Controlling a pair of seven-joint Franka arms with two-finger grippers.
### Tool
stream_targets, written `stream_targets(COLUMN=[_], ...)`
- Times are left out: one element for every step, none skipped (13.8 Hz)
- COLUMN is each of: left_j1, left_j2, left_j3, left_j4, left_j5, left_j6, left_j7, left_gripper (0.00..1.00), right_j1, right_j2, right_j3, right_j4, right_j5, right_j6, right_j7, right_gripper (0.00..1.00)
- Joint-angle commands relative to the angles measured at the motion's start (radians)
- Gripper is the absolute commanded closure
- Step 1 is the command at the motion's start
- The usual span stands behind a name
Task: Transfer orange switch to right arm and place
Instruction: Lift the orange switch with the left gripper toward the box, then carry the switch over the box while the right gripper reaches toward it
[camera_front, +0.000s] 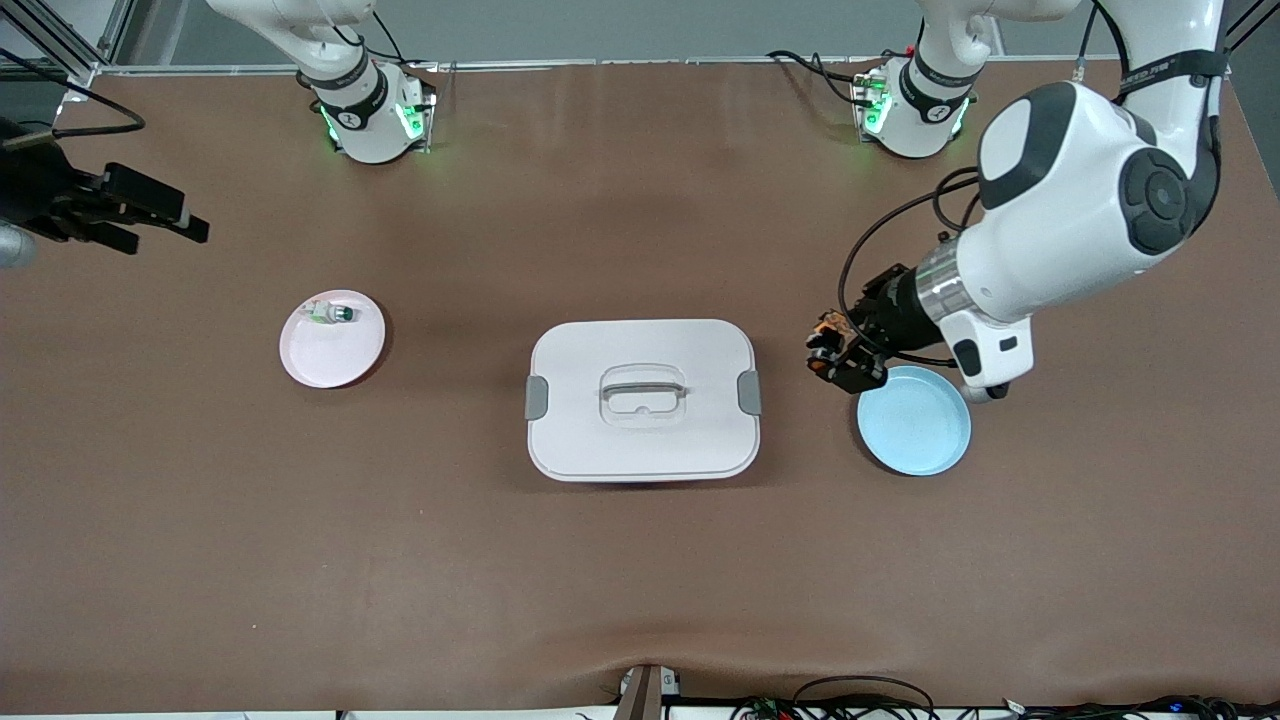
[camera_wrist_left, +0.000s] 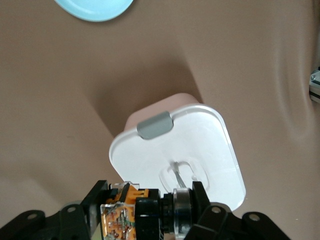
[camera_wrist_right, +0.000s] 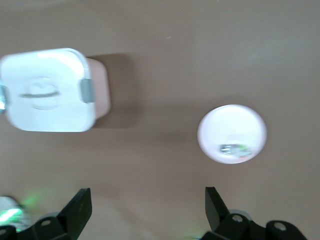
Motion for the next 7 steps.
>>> stream_targets(left_j1=[-0.037,-0.054,-0.075,-0.091,-0.106,-0.123,-0.135], left_j2=[0.005,0.007,0.010,0.018,0.022,0.025,0.031], left_j3=[0.000,0.000,-0.003,-0.003,-0.007,-0.009,-0.009], left_j4=[0.028,0.030,0.034,0.037,0.045,0.047,0.048], left_j5=[-0.014,-0.014,-0.014,-0.015,-0.017,-0.032,-0.049], left_j6=[0.024,0.035,0.042,0.046,0.056,0.076,0.096], left_j7=[-0.137,-0.191,-0.246,-0.289,-0.327,-0.355,-0.366], left_gripper=[0.68,0.68,0.68,0.68,0.68,0.68,0.68], right_j1=[-0.011,-0.008,-0.001,0.017,0.040,0.061,0.090], right_j2=[-0.097,-0.135,-0.185,-0.219,-0.250,-0.266,-0.276], right_j3=[0.011,0.017,0.026,0.029,0.030,0.031,0.031], right_j4=[-0.155,-0.230,-0.324,-0.390,-0.447,-0.488,-0.516], right_j5=[0.110,0.150,0.190,0.231,0.279,0.311,0.348], right_j6=[0.104,0.162,0.235,0.282,0.329,0.358,0.398], right_j7=[0.090,0.092,0.092,0.092,0.092,0.092,0.092], right_gripper=[0.00,0.00,0.00,0.00,0.00,0.00,0.00])
